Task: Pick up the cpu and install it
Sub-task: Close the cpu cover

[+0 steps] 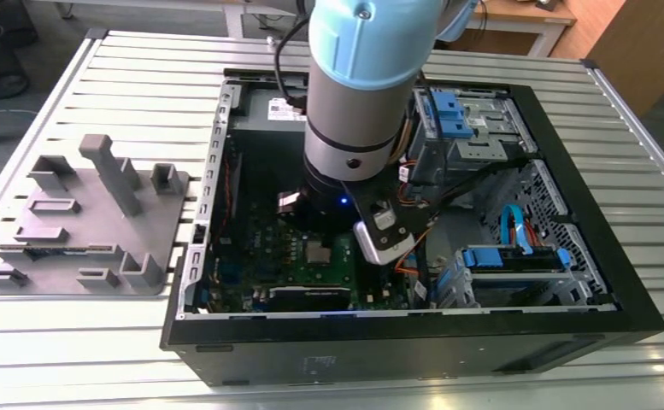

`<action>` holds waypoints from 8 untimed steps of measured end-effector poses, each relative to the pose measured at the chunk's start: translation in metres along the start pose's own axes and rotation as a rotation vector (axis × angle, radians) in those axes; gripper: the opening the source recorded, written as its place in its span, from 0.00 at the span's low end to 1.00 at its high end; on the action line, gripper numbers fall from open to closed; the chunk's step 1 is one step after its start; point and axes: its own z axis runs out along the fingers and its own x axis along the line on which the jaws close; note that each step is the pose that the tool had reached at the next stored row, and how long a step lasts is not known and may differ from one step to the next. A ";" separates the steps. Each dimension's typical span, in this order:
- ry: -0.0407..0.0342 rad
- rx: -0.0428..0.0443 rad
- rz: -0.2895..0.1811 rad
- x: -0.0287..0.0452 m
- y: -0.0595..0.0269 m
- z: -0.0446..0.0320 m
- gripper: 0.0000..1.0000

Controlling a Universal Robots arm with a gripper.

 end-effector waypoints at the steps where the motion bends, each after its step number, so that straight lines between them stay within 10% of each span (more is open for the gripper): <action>1: 0.0000 0.0000 0.000 -0.0013 0.0002 0.0000 0.11; 8: 0.0000 0.0001 0.000 -0.0064 0.0076 0.0006 0.11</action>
